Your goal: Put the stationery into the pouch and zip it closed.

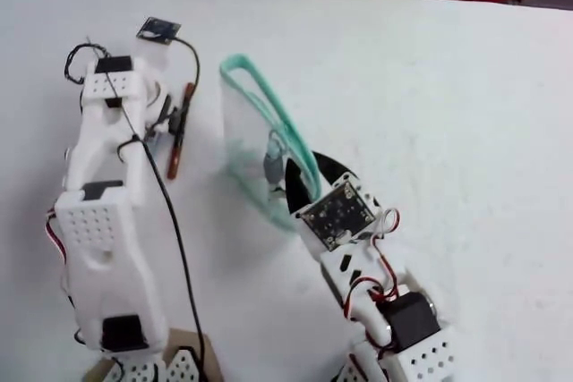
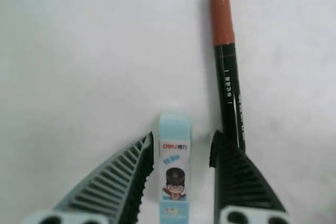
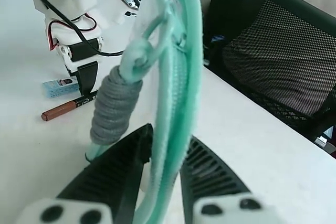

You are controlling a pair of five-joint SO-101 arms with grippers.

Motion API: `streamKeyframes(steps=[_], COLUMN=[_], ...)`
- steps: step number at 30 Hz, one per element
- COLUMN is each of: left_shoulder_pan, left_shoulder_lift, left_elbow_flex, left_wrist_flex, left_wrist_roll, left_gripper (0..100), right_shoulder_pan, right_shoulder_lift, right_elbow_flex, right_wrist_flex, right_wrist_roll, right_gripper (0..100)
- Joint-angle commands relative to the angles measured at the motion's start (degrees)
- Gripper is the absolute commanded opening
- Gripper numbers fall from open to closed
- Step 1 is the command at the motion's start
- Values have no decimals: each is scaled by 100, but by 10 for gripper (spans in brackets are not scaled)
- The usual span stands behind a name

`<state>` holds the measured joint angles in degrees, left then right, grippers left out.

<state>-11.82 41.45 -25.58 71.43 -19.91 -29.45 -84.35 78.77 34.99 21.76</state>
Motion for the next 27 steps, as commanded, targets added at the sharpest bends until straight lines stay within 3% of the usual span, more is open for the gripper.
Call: streamKeyframes(steps=[1,4,12,20,27], left_shoulder_pan=[-92,-57,-57,57,180], left_shoulder_lift=[-40,92,242,-400,-1780], left_elbow_flex=[-132,-149,-686,-3226,-2725], left_wrist_flex=[53,79,668,3156,3121], left_wrist_roll=[-44,-44,-44,-9,9], left_gripper=[111,48,38,23,23], right_shoulder_pan=[57,66,75,75,75], right_shoulder_lift=[57,48,48,31,31], right_elbow_flex=[220,220,229,484,501], right_wrist_flex=[4,4,4,-347,-338], right_wrist_roll=[-18,-18,-35,-35,-35], right_gripper=[20,20,20,20,20])
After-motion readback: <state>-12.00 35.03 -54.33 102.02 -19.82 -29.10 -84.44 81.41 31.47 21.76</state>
